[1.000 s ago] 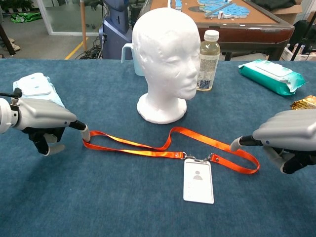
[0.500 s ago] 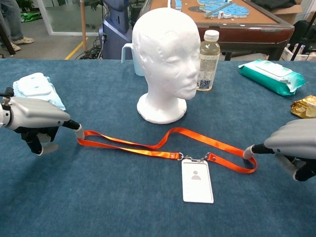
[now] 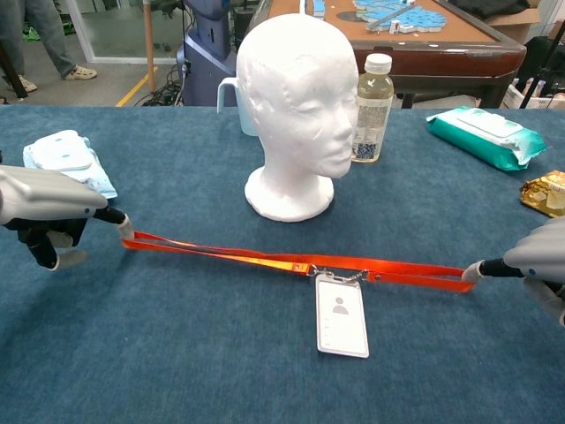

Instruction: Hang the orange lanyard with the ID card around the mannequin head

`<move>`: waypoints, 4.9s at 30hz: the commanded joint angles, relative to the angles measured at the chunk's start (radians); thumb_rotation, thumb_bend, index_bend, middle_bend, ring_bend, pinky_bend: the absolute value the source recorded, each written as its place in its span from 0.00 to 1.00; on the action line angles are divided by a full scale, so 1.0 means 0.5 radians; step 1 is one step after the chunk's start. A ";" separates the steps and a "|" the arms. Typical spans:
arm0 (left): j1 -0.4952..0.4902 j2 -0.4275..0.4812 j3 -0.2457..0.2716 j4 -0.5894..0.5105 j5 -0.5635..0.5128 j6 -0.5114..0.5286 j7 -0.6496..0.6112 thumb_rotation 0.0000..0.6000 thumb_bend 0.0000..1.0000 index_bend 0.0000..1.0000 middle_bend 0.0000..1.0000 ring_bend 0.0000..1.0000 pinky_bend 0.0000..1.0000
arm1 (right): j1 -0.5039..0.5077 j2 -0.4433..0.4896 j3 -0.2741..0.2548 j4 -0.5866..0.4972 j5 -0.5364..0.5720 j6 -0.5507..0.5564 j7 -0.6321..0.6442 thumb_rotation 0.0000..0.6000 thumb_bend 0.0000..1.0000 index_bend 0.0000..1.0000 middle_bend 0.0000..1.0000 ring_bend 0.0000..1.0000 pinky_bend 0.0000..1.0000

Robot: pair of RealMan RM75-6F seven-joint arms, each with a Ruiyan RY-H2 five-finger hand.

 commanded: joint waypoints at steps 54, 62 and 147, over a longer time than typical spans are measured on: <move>0.237 -0.374 -0.302 0.321 0.578 0.253 -0.168 1.00 0.29 0.37 0.96 0.91 0.86 | -0.378 0.269 0.395 -0.168 -0.711 0.217 0.365 1.00 0.34 0.25 0.94 1.00 1.00; 0.232 -0.502 -0.320 0.505 0.588 0.239 -0.148 1.00 0.29 0.38 0.98 0.92 0.87 | -0.408 0.286 0.402 -0.172 -0.703 0.201 0.368 1.00 0.34 0.25 0.94 1.00 1.00; 0.248 -0.839 -0.471 0.915 0.727 0.089 -0.511 1.00 0.29 0.40 0.99 0.93 0.88 | -0.474 0.344 0.452 -0.085 -0.686 -0.004 0.516 1.00 0.34 0.25 0.96 1.00 1.00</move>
